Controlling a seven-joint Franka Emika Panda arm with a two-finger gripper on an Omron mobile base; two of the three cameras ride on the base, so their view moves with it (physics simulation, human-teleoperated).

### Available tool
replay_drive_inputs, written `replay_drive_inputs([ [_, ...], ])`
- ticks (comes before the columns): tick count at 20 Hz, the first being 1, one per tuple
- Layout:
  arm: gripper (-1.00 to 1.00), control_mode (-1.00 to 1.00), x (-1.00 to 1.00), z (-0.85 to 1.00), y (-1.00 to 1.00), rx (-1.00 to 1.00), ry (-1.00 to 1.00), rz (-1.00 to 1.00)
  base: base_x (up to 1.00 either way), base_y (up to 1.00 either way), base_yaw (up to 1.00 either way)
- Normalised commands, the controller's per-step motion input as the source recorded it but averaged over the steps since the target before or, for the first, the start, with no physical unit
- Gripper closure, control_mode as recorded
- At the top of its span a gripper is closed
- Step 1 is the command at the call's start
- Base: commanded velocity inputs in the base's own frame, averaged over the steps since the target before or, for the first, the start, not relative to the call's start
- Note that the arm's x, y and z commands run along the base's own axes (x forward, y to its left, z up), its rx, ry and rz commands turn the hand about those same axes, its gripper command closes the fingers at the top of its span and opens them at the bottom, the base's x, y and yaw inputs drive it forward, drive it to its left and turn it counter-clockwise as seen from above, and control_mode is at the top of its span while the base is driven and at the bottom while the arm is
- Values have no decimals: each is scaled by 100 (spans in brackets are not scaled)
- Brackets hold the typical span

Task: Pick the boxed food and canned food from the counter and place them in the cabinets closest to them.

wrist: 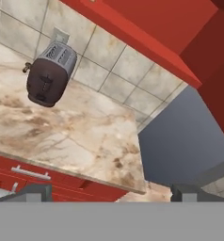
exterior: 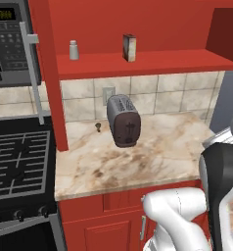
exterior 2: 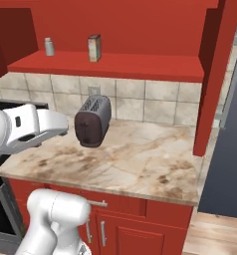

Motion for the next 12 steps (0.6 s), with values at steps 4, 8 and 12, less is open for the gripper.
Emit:
replay_drive_inputs([
  [4, -100, 100, 0, 0, 0, 0, 0, 0, -62, 0, 0],
  [8, -100, 100, 0, 0, 0, 0, 0, 0, -39, 21, 0],
  [12, -100, 100, 0, 0, 0, 0, 0, 0, -31, 55, 0],
])
